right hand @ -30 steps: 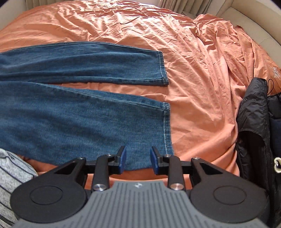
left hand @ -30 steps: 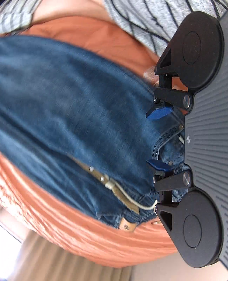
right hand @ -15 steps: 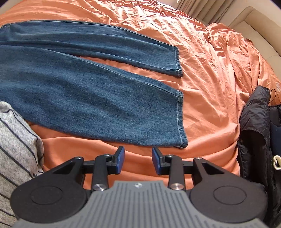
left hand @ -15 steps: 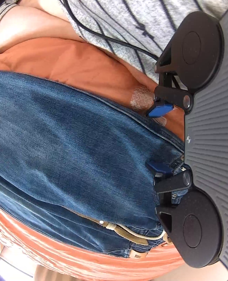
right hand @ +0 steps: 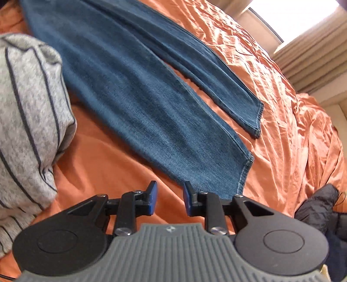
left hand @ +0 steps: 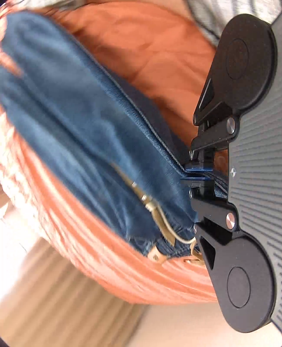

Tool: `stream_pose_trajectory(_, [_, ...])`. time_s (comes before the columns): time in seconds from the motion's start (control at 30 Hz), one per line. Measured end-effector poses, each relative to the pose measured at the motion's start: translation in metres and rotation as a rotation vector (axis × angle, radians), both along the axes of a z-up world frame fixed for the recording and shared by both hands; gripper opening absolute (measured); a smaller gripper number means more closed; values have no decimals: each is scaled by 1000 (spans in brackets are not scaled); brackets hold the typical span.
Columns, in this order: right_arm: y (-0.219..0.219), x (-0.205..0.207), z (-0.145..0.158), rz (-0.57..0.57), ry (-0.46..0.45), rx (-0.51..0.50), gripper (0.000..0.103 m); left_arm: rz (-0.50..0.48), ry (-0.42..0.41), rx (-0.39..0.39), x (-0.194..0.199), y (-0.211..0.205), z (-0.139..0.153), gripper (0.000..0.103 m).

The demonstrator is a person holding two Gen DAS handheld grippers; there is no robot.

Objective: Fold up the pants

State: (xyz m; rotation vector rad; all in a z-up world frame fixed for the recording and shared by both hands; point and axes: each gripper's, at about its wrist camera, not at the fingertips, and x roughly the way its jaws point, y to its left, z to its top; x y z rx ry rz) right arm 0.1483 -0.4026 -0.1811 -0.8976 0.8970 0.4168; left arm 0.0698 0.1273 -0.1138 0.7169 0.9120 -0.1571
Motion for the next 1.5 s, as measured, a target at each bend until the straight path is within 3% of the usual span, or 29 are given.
stream_pose_trajectory(0.13, [6, 2, -15, 52, -91, -113, 20, 111, -58, -91, 18, 3, 20, 5])
stream_pose_trajectory(0.23, [9, 3, -22, 80, -113, -143, 20, 197, -103, -173, 23, 7, 33, 5])
stream_pose_trajectory(0.37, [14, 2, -34, 105, -160, -184, 20, 230, -131, -221, 30, 5, 44, 5])
stream_pose_trajectory(0.47, [16, 0, -37, 109, -177, -190, 0, 245, -145, -228, 35, 6, 46, 5])
stream_pose_trajectory(0.5, [16, 0, -35, 102, -207, -186, 0, 253, -151, -232, 35, 6, 47, 5])
stream_pose_trajectory(0.7, [16, 11, 3, -2, -352, -91, 0, 304, -245, -264, 28, 9, 57, 5])
stream_pose_trajectory(1.0, [32, 78, 105, -117, -543, -17, 0, 300, -357, -226, 50, 14, 108, 4])
stream_pose_trajectory(1.13, [42, 130, 125, -156, -532, -19, 0, 294, -374, -193, 86, 13, 125, 4])
stream_pose_trajectory(1.23, [52, 173, 122, -175, -480, -42, 0, 291, -347, -162, 124, 12, 123, 4])
stream_pose_trajectory(1.5, [82, 294, 64, -156, -358, -124, 0, 319, -201, -63, 242, 20, 65, 4])
